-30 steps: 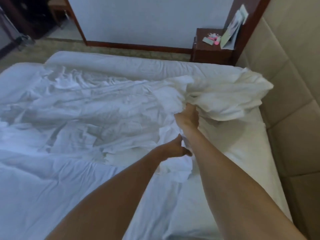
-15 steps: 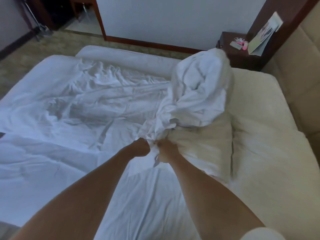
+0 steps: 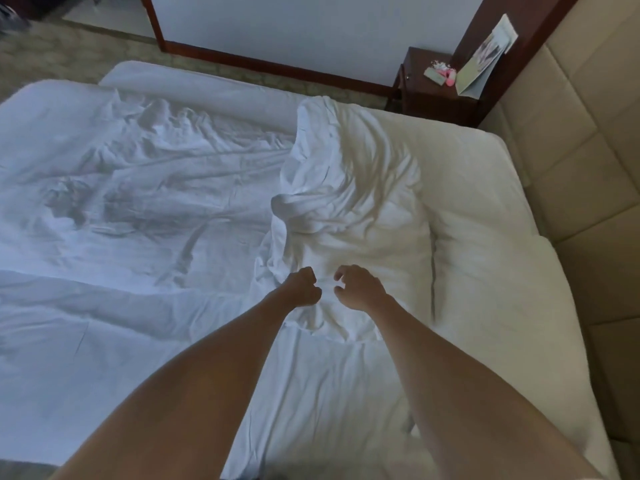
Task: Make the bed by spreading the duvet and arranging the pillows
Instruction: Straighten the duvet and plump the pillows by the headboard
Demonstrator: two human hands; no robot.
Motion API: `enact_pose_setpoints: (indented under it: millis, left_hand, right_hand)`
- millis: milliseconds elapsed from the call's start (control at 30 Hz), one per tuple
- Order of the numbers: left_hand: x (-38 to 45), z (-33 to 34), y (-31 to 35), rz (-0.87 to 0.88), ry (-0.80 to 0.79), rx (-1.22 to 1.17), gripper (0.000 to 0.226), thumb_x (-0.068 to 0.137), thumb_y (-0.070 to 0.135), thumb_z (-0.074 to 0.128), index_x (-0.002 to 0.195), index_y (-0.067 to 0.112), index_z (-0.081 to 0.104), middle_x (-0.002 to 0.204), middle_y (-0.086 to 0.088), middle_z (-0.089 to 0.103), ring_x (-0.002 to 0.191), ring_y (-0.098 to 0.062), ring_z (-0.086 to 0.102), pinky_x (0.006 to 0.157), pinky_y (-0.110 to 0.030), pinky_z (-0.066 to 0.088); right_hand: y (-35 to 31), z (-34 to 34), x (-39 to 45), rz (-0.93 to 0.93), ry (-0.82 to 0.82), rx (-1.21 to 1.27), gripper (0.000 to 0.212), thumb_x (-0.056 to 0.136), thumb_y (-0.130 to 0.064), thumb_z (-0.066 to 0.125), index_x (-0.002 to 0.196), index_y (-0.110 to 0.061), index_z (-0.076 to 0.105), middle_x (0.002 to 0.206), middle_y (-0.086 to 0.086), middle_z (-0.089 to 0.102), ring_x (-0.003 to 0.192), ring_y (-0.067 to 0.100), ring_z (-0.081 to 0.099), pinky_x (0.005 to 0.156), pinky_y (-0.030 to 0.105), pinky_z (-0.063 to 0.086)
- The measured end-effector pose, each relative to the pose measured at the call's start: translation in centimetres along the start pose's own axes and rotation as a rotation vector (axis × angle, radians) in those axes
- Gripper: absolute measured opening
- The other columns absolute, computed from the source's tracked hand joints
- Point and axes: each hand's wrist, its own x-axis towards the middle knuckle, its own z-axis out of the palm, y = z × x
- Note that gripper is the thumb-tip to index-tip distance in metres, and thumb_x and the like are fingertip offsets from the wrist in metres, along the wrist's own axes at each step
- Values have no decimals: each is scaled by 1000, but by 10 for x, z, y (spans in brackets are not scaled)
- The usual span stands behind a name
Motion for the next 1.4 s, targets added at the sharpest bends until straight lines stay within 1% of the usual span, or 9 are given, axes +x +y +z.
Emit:
enact_pose_setpoints:
  millis: [167, 333, 467, 567, 633, 733, 1000, 1167, 1400]
  left_hand:
    - [-17, -7, 16, 45, 31, 73, 37, 94, 14, 48, 129, 2, 49, 134, -14, 51, 117, -29, 55, 90, -33, 47]
    - [-45, -37, 7, -48, 110, 84, 35, 93, 13, 45, 125, 0, 51, 124, -19, 58, 107, -33, 62, 68, -29, 47]
    - [-64, -63, -7, -96, 186, 87, 35, 94, 14, 45, 126, 0, 51, 124, -17, 57, 109, -34, 62, 73, -29, 45]
    - [-74, -84, -25, -111, 243, 43, 31, 92, 16, 47, 119, 3, 54, 117, -16, 59, 98, -32, 62, 70, -30, 46]
    - [-76, -100, -46, -113, 296, -2, 30, 90, 17, 48, 116, 4, 58, 117, -15, 60, 98, -29, 61, 77, -32, 51]
    - [-80, -127, -90, -132, 351, -45, 32, 87, 18, 50, 114, 5, 61, 120, -16, 62, 109, -30, 58, 90, -35, 52]
    - [-68, -218, -274, -215, 430, -135, 25, 91, 23, 51, 110, 8, 58, 123, -15, 57, 111, -33, 55, 86, -37, 51]
    - [-53, -283, -401, -231, 455, -200, 28, 96, 20, 50, 120, 7, 54, 134, -16, 52, 122, -35, 48, 95, -33, 39]
    - [-57, -342, -544, -393, 475, -420, 34, 94, 23, 50, 122, 6, 43, 122, -19, 57, 119, -35, 49, 92, -37, 40]
  right_hand:
    - [4, -17, -6, 20, -21, 5, 25, 92, -25, 55, 117, -22, 58, 132, -2, 54, 125, 20, 50, 104, 38, 41]
    - [-36, -38, -3, -96, 18, 45, 22, 89, -22, 59, 111, -20, 62, 122, 0, 61, 115, 22, 58, 97, 37, 47]
    - [-77, -48, -4, -219, 19, 25, 22, 89, -24, 61, 110, -16, 63, 111, 3, 66, 111, 24, 60, 96, 39, 50]
    - [-106, -54, -1, -228, 25, -6, 19, 89, -26, 61, 107, -21, 62, 113, 1, 65, 108, 23, 61, 98, 42, 48]
    - [-129, -54, 5, -241, 15, -8, 15, 88, -25, 61, 103, -22, 62, 111, 2, 65, 105, 24, 63, 96, 41, 51]
    - [-176, -47, 13, -264, -5, -12, 19, 86, -23, 61, 105, -21, 63, 112, 3, 65, 100, 25, 64, 92, 40, 53]
    - [-362, 5, 53, -288, -78, -68, 26, 89, -20, 57, 115, -19, 61, 120, 4, 60, 108, 26, 60, 95, 38, 50]
    - [-496, 46, 90, -252, -115, -130, 30, 92, -21, 55, 122, -19, 58, 127, 6, 57, 115, 28, 56, 99, 38, 45]
    - [-647, 105, 131, -316, -173, -184, 34, 92, -22, 56, 126, -19, 58, 131, 5, 57, 119, 26, 55, 102, 40, 44]
